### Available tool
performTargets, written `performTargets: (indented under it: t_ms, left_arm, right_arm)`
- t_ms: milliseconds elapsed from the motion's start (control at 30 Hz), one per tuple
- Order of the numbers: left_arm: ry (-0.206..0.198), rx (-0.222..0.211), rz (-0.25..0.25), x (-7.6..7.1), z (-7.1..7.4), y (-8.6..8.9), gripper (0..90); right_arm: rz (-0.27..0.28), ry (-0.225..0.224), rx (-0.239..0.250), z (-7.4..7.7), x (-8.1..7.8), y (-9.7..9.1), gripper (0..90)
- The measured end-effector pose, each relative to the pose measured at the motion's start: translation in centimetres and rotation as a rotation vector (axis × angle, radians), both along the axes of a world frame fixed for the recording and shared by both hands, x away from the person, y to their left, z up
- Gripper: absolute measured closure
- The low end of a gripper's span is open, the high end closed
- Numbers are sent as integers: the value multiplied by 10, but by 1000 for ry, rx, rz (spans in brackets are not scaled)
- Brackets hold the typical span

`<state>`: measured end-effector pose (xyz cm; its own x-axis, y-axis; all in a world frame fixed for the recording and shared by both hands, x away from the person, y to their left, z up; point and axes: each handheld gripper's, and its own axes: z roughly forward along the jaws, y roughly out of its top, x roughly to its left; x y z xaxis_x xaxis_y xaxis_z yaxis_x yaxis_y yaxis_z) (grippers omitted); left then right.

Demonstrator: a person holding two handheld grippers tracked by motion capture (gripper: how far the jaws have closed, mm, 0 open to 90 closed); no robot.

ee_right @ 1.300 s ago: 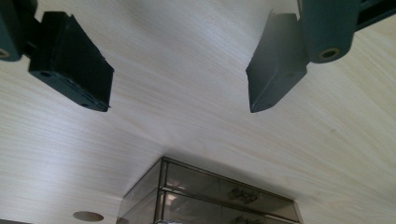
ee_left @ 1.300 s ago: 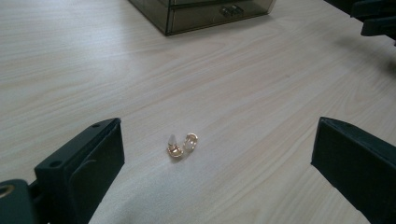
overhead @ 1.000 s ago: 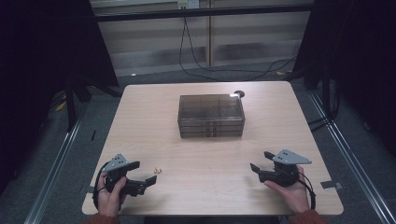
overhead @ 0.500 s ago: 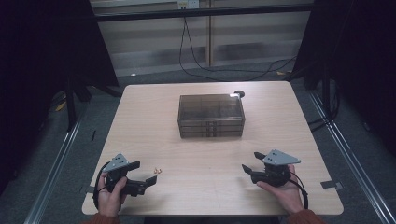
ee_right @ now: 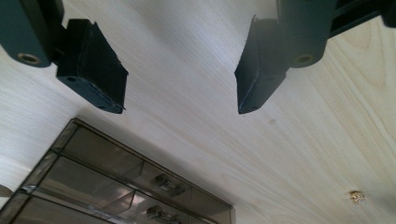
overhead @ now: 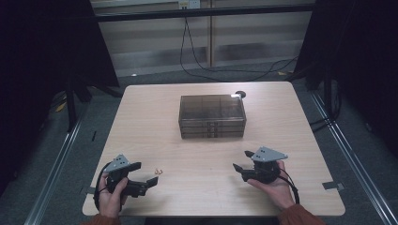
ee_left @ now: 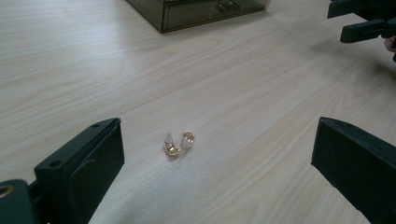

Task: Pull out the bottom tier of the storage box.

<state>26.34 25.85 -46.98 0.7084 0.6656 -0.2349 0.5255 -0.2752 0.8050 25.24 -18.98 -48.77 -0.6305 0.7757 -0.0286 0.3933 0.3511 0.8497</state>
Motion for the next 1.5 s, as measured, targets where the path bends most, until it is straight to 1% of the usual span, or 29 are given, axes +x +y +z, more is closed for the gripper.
performTargets:
  t_ms: [200,333,467,667,767,900,933,967,1067,1100,1167,1200,1267,1300,1367,1467,1500]
  left_arm:
    - [0,1,-1,0,0,0,24]
    - [-1,3,-1,0,0,0,24]
    - [0,1,0,0,0,0,24]
    - [1,2,-3,0,0,0,24]
    - [3,2,-2,0,0,0,24]
    - [4,5,-3,0,0,-1,24]
    - [4,5,-5,0,0,-1,24]
    - [6,1,-2,0,0,-1,24]
    - [5,1,-1,0,0,-1,24]
    - [5,1,-2,0,0,-1,24]
    - [4,1,-1,0,0,-1,24]
    - [4,0,-1,0,0,-1,24]
    - [5,4,3,0,-1,-1,24]
    - [5,6,4,1,0,-1,24]
    - [5,1,-2,0,0,-1,24]
    - [5,2,-2,0,0,-1,24]
    - [4,2,-2,0,0,-1,24]
  right_arm:
    - [18,18,-1,-1,5,12,324]
    - [35,-6,0,1,10,20,324]
    - [55,-25,-14,1,16,27,324]
    - [75,-36,-53,-4,22,35,329]
    - [79,-48,-88,-6,24,38,343]
    - [81,-59,-116,-9,28,41,364]
    - [86,-54,-132,-9,29,42,369]
    - [93,-60,-142,-8,30,43,378]
    - [97,-69,-149,-6,35,47,391]
    - [99,-79,-154,-6,37,49,397]
    - [99,-74,-158,-8,39,52,410]
    - [105,-74,-172,-9,41,53,417]
    - [107,-77,-185,-10,43,56,422]
    - [108,-74,-183,-8,45,58,427]
    - [105,-85,-169,-4,50,61,444]
    - [111,-99,-187,-2,57,66,469]
    - [109,-106,-200,-2,59,68,485]
